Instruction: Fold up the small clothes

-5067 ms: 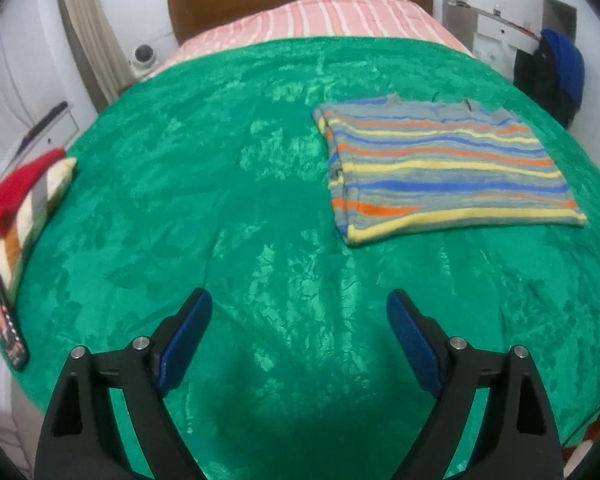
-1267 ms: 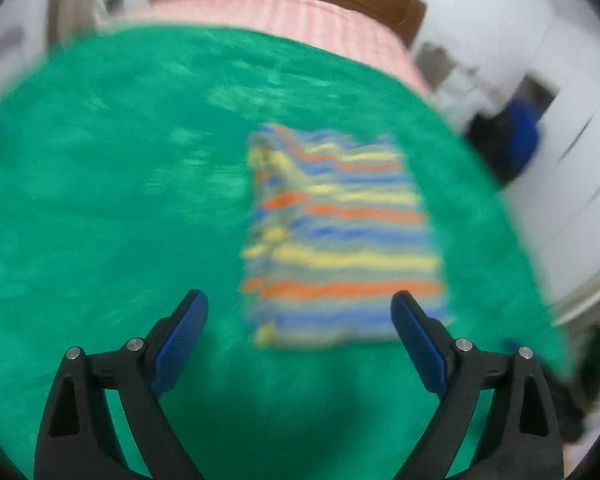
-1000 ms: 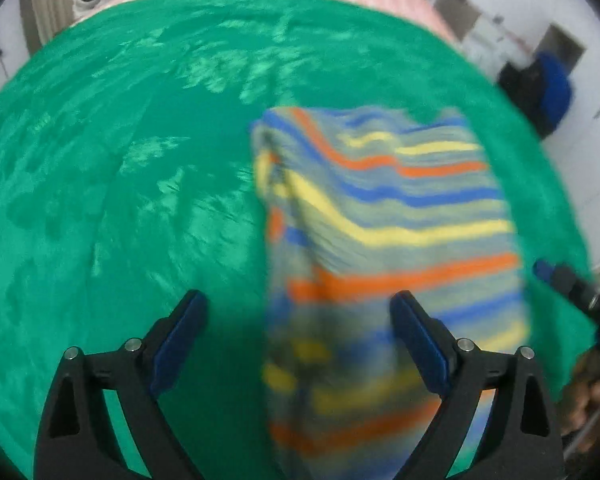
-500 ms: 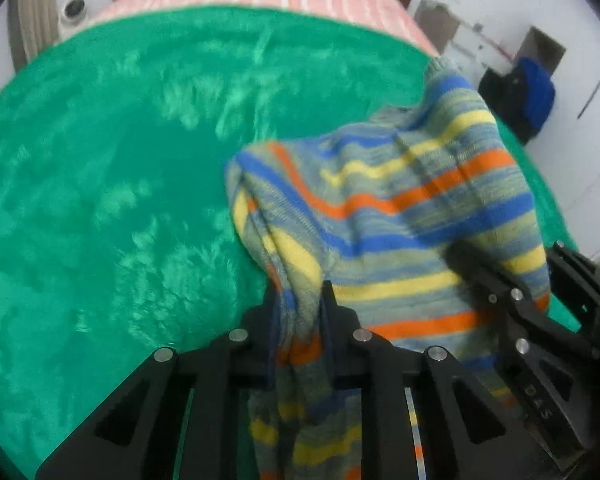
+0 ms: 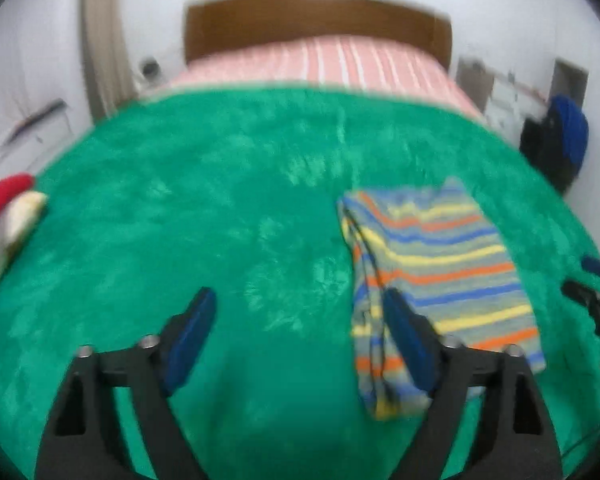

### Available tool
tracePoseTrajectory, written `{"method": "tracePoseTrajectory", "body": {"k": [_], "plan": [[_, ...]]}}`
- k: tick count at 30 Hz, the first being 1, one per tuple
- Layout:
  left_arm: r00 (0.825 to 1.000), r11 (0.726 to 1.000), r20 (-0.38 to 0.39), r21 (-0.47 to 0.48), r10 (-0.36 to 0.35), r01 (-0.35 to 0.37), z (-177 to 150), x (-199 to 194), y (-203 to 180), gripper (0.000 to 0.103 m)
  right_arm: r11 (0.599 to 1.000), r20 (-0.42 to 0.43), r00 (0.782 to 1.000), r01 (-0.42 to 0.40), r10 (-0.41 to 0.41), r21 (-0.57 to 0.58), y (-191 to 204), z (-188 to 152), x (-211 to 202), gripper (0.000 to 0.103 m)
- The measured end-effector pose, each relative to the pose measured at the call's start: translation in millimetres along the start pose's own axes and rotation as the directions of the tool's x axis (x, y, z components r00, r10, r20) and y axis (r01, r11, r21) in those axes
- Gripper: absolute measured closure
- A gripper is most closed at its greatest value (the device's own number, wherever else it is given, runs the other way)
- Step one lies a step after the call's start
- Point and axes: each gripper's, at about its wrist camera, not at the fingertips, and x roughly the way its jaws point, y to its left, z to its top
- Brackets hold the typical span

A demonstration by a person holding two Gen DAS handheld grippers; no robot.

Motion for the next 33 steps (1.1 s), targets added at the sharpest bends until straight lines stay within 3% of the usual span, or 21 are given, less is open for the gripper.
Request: {"method": "tracePoseTrajectory", "body": {"k": [2, 4, 6, 8, 9, 12, 15, 19, 20, 22, 24, 26, 30, 33], "plan": [[0.988, 0.999, 0.15, -0.007, 0.045, -0.044, -13.7, -51.8, -5.3, 0.0, 0.999, 0.054, 0.998, 0.038, -0.037, -0.014, -8.0, -23.5, -35.2, 0.013], [0.979, 0.999, 0.199, 0.016, 0.048, -0.052, -16.2, -79.2, -4.8, 0.0, 0.999, 0.128, 0.991, 0.051, -0.049, -0.017, -10.7, -42.2, -71.3, 0.01], [0.986, 0.997, 0.166, 0.077, 0.015, -0.029, -12.2, -99.8, -15.4, 0.0, 1.0, 0.2, 0.979, 0.026, -0.025, -0.001, -15.8, -50.0, -106.6, 0.0], [0.989, 0.992, 0.148, 0.123, 0.012, -0.031, -15.6, -115.3, -24.7, 0.0, 1.0, 0.256, 0.967, 0.006, -0.009, 0.013, -14.2, -57.3, -140.1, 0.0], [0.984, 0.99, 0.172, 0.127, 0.044, -0.066, -20.6, -128.1, -30.9, 0.0, 1.0, 0.268, 0.963, 0.011, -0.015, 0.017, -12.6, -59.0, -150.6, 0.0], [0.973, 0.99, 0.214, 0.096, 0.084, -0.107, -30.8, -157.3, -37.8, 0.0, 0.997, 0.307, 0.949, 0.057, -0.072, 0.058, -2.3, -63.7, -177.0, 0.0], [0.979, 0.993, 0.188, 0.062, 0.084, -0.097, -35.0, -170.6, -44.4, 0.0, 0.992, 0.344, 0.938, -0.008, -0.037, 0.128, 2.1, -73.8, -196.6, 0.0], [0.979, 0.988, 0.155, 0.059, 0.132, -0.143, -37.2, -175.3, -54.1, 0.0, 0.981, 0.235, 0.966, -0.145, 0.112, 0.129, 8.2, -79.9, -188.4, 0.0], [0.982, 0.988, 0.142, 0.069, 0.128, -0.138, -38.2, -175.9, -55.3, 0.0, 0.982, 0.222, 0.969, -0.142, 0.112, 0.121, 11.1, -80.9, -186.7, 0.0], [0.989, 0.99, 0.094, 0.077, 0.112, -0.119, -38.2, -175.5, -56.9, 0.0, 0.991, 0.232, 0.972, -0.064, 0.037, 0.113, 18.7, -80.2, -192.3, 0.0], [0.995, 0.994, 0.041, 0.065, 0.089, -0.092, -37.1, -177.7, -56.3, 0.0, 0.994, 0.277, 0.96, -0.001, -0.028, 0.105, 27.4, -74.6, -206.8, 0.0], [0.997, 0.996, 0.021, 0.056, 0.069, -0.07, -36.6, -179.0, -56.3, 0.0, 0.995, 0.275, 0.961, -0.001, -0.028, 0.103, 32.6, -67.6, -215.9, 0.0], [0.997, 0.995, 0.005, 0.055, 0.08, -0.08, -37.2, -180.6, -60.0, 0.0, 0.995, 0.109, 0.992, -0.065, 0.057, 0.073, 41.7, -60.3, -197.2, 0.0], [0.996, 0.994, -0.007, 0.069, 0.089, -0.088, -38.5, -181.6, -61.5, 0.0, 0.992, 0.101, 0.995, -0.035, 0.023, 0.121, 41.1, -68.3, -196.6, 0.0]]}}
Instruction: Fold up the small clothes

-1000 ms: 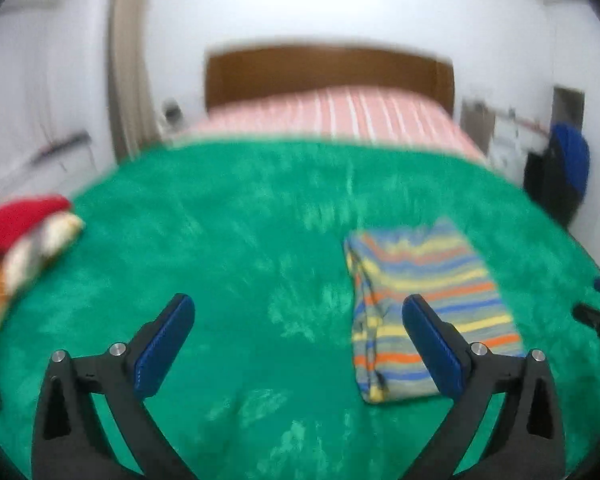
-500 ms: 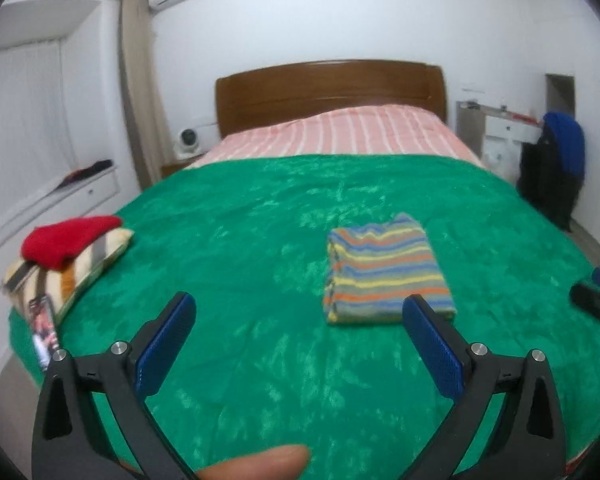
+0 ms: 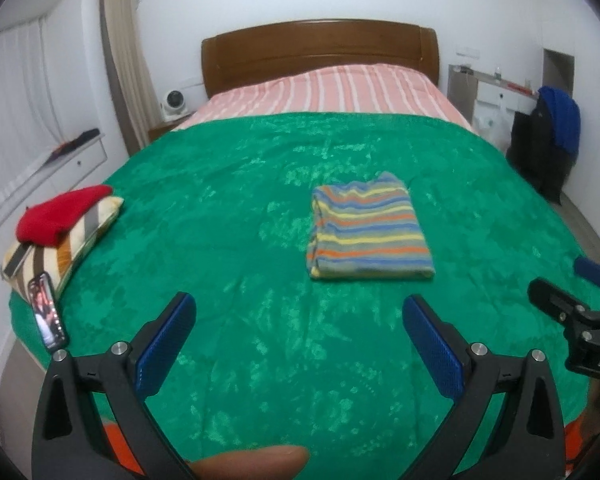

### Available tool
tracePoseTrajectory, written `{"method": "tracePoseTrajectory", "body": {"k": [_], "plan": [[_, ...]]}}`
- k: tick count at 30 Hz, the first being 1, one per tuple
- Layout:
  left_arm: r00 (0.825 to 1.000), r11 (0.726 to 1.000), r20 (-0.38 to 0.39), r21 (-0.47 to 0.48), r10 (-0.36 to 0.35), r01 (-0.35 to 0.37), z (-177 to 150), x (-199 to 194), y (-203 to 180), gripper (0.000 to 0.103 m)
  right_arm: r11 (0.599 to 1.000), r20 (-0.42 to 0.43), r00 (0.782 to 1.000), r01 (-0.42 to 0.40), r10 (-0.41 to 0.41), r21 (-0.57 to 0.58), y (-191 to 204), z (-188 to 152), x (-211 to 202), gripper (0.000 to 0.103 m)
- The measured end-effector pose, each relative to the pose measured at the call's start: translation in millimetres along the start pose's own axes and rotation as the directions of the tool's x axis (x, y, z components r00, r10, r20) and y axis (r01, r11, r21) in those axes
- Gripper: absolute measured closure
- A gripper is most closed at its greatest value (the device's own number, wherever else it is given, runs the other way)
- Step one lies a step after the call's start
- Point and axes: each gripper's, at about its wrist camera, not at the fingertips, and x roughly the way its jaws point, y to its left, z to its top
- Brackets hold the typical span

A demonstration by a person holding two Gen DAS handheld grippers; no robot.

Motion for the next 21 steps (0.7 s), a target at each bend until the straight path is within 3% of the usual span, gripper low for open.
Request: {"method": "tracePoseTrajectory", "body": {"k": [4, 13, 21], "plan": [[1.0, 1.0, -0.015, -0.004, -0.015, 0.015, -1.0, 2.2, -0.4, 0.0, 0.992, 0.01, 0.995, 0.103, -0.103, -0.066, 10.9, -0.5, -2.6, 0.0], [0.997, 0.997, -0.031, -0.028, -0.075, 0.074, -5.7, 4.4, 3.0, 0.0, 0.994, -0.035, 0.995, 0.095, -0.097, -0.054, 9.9, -12.8, 3.6, 0.0], [0.999, 0.998, -0.012, -0.036, -0.049, 0.048, -5.5, 3.5, 3.2, 0.0, 0.996, -0.037, 0.996, 0.075, -0.077, -0.048, 12.1, -15.3, 0.4, 0.0]]}}
